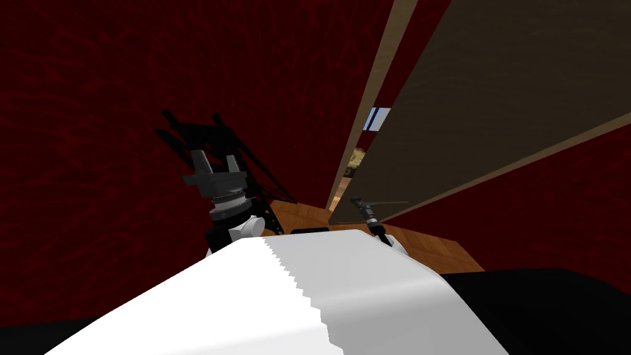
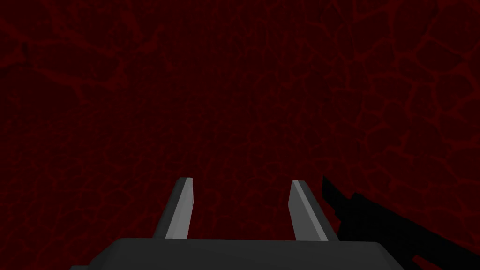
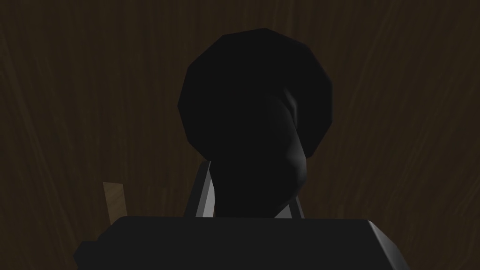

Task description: Pull the door open

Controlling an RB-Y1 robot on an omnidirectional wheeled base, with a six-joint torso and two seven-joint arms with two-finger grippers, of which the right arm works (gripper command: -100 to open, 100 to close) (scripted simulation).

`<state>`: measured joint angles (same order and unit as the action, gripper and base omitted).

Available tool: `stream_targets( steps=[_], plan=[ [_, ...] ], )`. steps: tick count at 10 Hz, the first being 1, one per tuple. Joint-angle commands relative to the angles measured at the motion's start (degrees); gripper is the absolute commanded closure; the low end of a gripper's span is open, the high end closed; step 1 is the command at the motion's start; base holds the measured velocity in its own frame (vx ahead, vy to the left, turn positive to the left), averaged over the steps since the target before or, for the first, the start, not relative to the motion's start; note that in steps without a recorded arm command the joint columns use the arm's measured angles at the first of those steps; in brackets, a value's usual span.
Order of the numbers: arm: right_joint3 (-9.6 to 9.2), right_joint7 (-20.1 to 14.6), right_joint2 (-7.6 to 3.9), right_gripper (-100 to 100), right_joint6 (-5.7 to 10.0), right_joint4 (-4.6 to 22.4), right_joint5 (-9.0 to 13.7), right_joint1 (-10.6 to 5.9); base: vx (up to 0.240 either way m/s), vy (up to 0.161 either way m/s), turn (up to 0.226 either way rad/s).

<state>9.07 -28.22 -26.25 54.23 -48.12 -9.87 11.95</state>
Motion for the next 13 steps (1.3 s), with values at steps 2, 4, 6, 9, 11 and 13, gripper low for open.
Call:
stream_targets(
  steps=[2, 4, 6, 9, 11, 13],
  plan=[
    [-0.10, -0.7, -0.87, 100, 2.49, 0.7, -0.4, 1.08, -0.207, -0.057, 0.137],
    [-0.17, -1.4, -1.52, 100, 4.29, 1.3, -0.7, 1.75, -0.228, -0.091, 0.165],
    [-0.23, -1.9, -2.06, 100, 5.78, 1.8, -1.0, 2.31, -0.172, -0.039, 0.120],
    [-0.31, -2.3, -2.29, 100, 7.15, 2.7, -1.3, 2.75, -0.146, -0.063, 0.110],
    [-0.19, -2.5, -2.62, 100, 8.37, 3.4, -1.5, 2.96, -0.233, -0.090, 0.196],
    [-0.02, -2.9, -3.10, 100, 10.14, 4.4, -1.8, 3.28, -0.227, -0.080, 0.202]
  ],
)
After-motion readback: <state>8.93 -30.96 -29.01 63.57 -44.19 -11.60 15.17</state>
